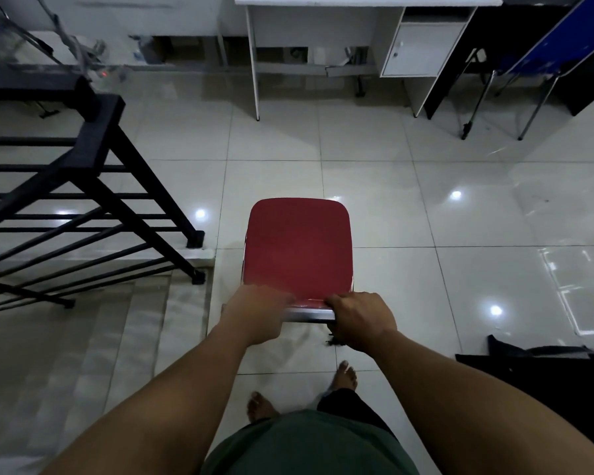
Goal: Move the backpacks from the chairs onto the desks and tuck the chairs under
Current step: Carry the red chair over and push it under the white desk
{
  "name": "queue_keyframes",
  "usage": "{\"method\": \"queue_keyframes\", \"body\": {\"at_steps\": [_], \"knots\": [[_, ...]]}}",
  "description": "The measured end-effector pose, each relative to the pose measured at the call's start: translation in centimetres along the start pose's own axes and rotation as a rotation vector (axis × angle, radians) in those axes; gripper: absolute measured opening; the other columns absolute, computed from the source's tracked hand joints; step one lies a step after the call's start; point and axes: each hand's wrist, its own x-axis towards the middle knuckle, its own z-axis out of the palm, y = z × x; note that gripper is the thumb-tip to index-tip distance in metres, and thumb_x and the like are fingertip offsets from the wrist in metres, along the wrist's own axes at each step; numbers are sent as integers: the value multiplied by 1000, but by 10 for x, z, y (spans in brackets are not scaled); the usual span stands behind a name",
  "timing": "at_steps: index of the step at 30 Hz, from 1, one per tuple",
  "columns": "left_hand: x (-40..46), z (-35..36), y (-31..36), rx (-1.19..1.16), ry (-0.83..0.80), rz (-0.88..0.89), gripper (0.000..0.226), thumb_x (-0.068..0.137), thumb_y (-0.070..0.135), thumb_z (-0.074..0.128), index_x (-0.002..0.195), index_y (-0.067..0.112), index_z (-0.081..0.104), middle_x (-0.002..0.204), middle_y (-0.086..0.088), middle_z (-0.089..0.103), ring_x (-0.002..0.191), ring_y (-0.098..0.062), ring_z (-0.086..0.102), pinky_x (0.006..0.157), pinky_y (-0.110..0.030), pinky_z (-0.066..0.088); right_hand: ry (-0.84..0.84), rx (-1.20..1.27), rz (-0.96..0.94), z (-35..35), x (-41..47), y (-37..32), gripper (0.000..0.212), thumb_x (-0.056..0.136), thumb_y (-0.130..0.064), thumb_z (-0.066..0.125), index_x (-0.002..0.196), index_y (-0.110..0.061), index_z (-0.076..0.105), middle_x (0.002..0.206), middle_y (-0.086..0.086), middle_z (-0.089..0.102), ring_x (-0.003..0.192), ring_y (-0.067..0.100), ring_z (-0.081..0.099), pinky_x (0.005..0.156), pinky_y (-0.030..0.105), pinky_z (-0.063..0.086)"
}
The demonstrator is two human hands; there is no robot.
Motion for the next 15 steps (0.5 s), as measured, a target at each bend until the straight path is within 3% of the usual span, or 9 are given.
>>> {"method": "queue_keyframes", "body": {"at_steps": [15], "knots": [[55, -21, -24, 3, 31, 0, 39, 79, 34, 58, 117, 38, 60, 101, 9, 71, 88, -20, 67, 73, -33, 52, 33, -2, 65, -16, 52, 27, 23, 84, -44, 55, 97, -29, 66, 81, -5, 69, 66, 23, 64, 60, 29, 47]]}}
